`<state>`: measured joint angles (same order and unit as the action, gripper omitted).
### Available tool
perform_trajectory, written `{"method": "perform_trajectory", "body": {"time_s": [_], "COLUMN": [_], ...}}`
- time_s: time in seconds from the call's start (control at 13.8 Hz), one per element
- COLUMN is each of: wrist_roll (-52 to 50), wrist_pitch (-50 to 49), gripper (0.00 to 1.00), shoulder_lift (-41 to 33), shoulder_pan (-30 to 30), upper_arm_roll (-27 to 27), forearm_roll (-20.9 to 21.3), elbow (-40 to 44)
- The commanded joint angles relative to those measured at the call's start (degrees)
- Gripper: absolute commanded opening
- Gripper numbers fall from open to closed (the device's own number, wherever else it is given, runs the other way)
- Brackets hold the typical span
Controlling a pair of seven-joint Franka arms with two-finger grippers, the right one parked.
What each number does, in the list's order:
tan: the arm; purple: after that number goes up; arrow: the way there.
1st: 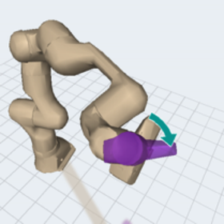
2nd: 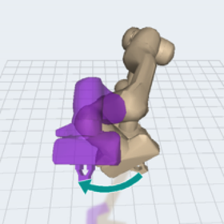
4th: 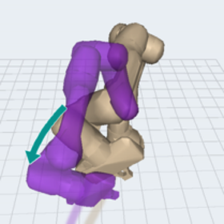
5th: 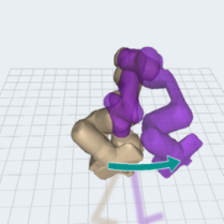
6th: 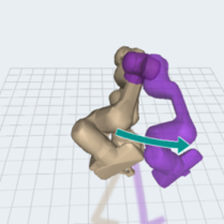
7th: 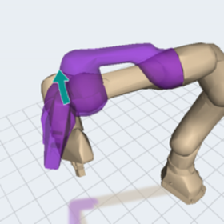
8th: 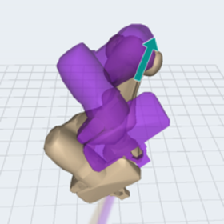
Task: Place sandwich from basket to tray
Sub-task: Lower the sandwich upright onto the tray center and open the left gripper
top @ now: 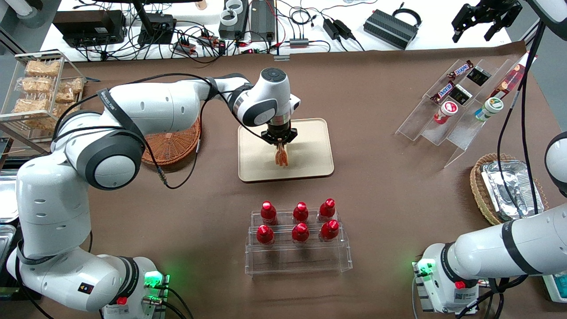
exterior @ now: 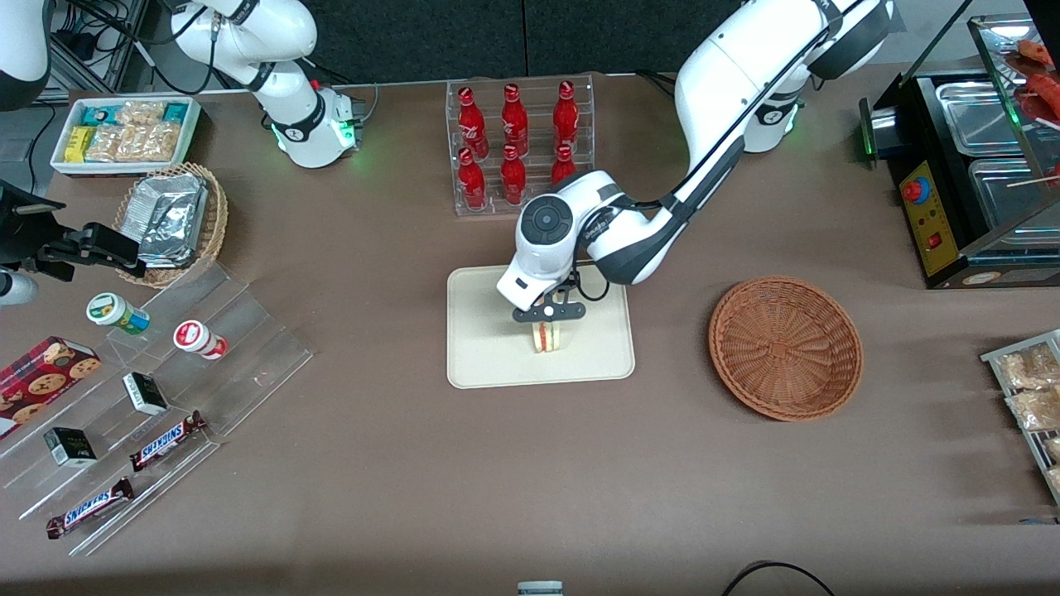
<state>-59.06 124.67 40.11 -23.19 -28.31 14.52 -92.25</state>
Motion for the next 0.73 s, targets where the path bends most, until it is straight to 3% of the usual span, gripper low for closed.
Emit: {"method": "perform_trajectory", "body": {"time_s": [0.0, 0.15, 0.44, 0.65], "wrist_roll": [-1.68, -1.50, -1.94, -3.43], "wrist_pitch": [0.40, 0.40, -0.65, -8.10], "gripper": [0.36, 0.95, 0.99, 0.99], "shoulder_lift": [0.75, 0.75, -0.64, -4.85], "shoulder_pan": [-1.07, -1.07, -0.72, 0.24], "upper_arm_roll": [0.63, 0.63, 0.54, 0.54], "forearm_roll": [1.39, 1.39, 1.13, 0.34], "elbow": [1.19, 1.28, 1.19, 1.80]}}
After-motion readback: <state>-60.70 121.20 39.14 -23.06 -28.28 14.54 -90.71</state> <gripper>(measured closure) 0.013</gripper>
